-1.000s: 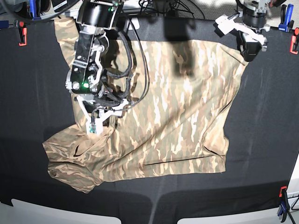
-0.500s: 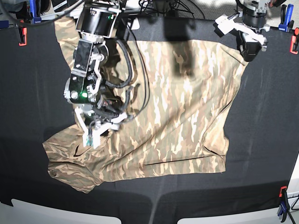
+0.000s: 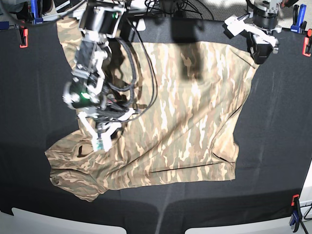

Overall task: Layout the t-shirt on the table in an organized manner, then fold the t-shirt properly
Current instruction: 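Release with the right gripper and smooth the bunched sleeve outward, then regrasp the shirt's shoulder corner with the right gripper and pull outward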

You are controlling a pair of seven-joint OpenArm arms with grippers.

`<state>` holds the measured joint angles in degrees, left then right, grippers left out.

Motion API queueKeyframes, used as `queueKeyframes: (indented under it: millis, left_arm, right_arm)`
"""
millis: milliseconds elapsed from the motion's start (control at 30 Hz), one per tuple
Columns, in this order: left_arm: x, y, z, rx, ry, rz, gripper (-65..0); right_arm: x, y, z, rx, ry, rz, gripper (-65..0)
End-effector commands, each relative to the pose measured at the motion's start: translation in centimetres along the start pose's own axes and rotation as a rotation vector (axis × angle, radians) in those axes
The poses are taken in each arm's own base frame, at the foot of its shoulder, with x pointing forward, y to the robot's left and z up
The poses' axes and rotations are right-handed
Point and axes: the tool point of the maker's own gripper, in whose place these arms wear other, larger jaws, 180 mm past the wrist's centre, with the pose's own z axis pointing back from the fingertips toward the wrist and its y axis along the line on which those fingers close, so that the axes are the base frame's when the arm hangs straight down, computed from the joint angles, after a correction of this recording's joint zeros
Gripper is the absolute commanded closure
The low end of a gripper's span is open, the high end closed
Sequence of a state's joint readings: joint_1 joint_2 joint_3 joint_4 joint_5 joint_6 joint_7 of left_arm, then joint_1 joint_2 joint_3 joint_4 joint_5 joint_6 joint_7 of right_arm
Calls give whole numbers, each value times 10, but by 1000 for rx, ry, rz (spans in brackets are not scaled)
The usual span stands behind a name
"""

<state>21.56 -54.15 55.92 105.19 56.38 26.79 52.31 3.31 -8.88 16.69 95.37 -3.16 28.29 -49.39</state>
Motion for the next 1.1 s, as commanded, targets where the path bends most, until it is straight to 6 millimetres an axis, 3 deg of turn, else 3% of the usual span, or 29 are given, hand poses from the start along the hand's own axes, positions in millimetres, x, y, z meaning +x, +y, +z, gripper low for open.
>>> queueKeyframes:
  millis: [0,200,300,667,900,1067]
  left_arm:
    - [0,9,1,29,-15,-1,-136]
    - [0,9,1,29,-16,-2,-136]
    - [0,9,1,29,-15,-2,-136]
    - [1,9,1,29,-15,-2,-136]
    - [1,9,1,29,-15,-1,-136]
    - [0,9,1,29,-15,-1,-136]
  right_arm:
    - [17,0,8,-7,-58,12,0]
    - [-11,-37,37,-106,-11,99,0]
    - [-24,-66,47,-165,27,127,0]
    - [-12,-182,110,-391,-26,88,0]
    - [5,-219,137,-457,-41,143,0]
    - [-8,-239,134,-463,5,129,0]
